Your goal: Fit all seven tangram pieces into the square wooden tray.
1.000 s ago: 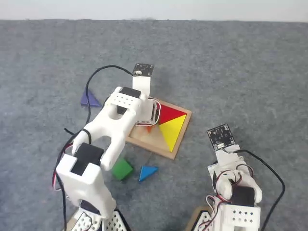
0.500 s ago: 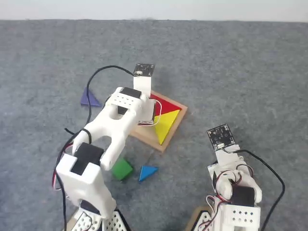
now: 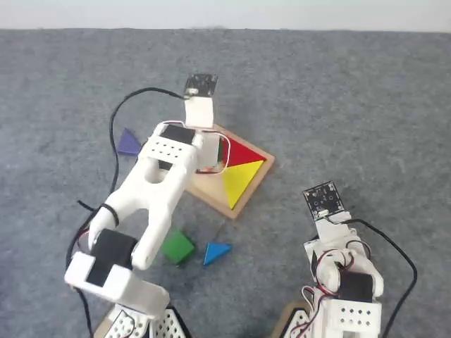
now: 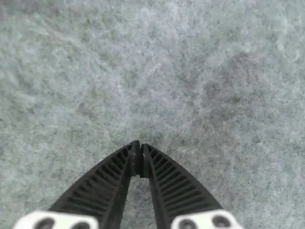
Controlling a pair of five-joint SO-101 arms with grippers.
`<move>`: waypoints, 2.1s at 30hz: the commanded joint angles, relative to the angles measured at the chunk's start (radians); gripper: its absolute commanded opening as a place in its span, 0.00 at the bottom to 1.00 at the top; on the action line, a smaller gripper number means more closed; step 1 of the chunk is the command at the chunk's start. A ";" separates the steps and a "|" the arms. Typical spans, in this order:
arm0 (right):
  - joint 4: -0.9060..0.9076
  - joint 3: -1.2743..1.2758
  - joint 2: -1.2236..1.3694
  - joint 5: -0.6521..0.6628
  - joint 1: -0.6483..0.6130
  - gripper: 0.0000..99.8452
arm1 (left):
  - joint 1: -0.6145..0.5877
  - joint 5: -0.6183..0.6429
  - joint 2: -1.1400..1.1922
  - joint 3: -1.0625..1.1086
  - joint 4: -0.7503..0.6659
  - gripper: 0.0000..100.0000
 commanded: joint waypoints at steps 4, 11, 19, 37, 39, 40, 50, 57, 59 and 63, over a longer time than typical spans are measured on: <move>0.002 0.017 -0.016 0.008 -0.004 0.01 | -0.005 -0.048 0.097 -0.125 -0.032 0.19; 0.002 0.017 -0.016 0.008 -0.004 0.01 | -0.057 -0.005 0.387 -0.367 0.104 0.16; 0.002 0.017 -0.016 0.008 -0.004 0.01 | -0.075 0.025 0.408 -0.394 0.175 0.14; 0.002 0.017 -0.016 0.008 -0.004 0.01 | -0.061 -0.031 0.413 -0.364 0.278 0.15; 0.002 0.017 -0.016 0.008 -0.004 0.01 | -0.049 -0.049 0.414 -0.364 0.284 0.14; 0.002 0.017 -0.016 0.008 -0.004 0.01 | -0.048 -0.054 0.413 -0.364 0.284 0.14; 0.002 0.017 -0.016 0.008 -0.004 0.01 | -0.097 -0.092 0.132 -0.203 0.224 0.01; 0.002 0.017 -0.016 0.008 -0.004 0.01 | -0.120 -0.120 -0.319 0.070 0.186 0.01; 0.002 0.017 -0.016 0.008 -0.002 0.01 | -0.133 -0.130 -0.354 0.110 0.149 0.02; 0.002 0.017 -0.016 0.008 -0.002 0.01 | -0.104 -0.155 -0.298 0.116 0.129 0.15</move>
